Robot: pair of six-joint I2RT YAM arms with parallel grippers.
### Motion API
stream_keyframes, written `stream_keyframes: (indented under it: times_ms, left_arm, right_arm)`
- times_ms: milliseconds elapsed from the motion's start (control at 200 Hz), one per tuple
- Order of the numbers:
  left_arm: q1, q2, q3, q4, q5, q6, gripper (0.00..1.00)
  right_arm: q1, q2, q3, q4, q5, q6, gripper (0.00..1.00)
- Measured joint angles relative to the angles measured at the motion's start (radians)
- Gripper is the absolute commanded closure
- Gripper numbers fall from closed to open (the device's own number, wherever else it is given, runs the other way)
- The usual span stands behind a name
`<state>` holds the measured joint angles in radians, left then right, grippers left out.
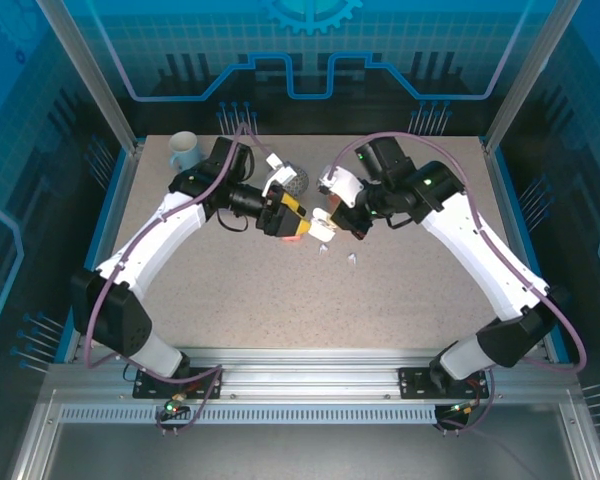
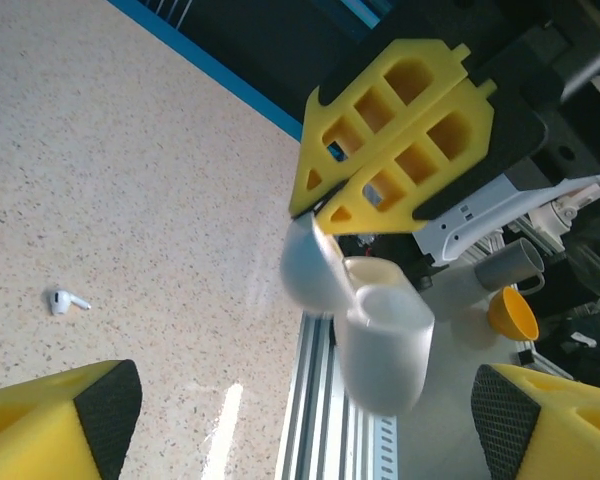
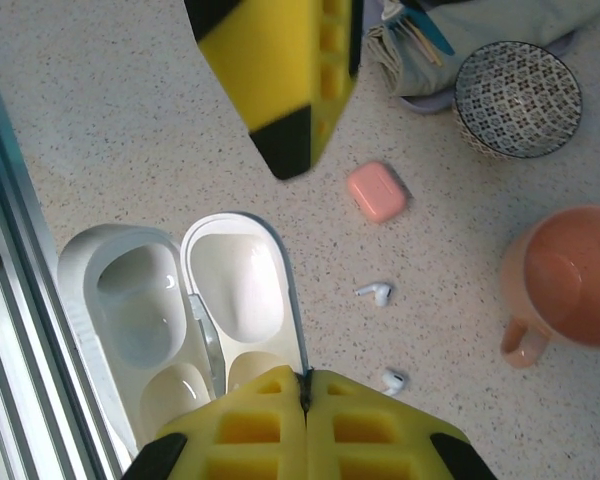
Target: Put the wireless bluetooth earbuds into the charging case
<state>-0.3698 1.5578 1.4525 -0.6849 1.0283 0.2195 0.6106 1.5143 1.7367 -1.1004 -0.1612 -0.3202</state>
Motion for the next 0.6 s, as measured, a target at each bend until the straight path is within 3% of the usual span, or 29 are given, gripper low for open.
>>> stream_keyframes:
  times_ms: [240,600]
  left_arm:
    - [-0.021,0.016,0.000,-0.023,0.010,0.019,0.32]
    - [-0.021,0.024,-0.002,-0.039,0.017,0.031,0.42]
  right_arm:
    - [0.033,0.072,0.045,-0.015,0.028,-0.015,1.00]
    - [0.037,0.089,0.057,-0.029,0.045,-0.023,1.00]
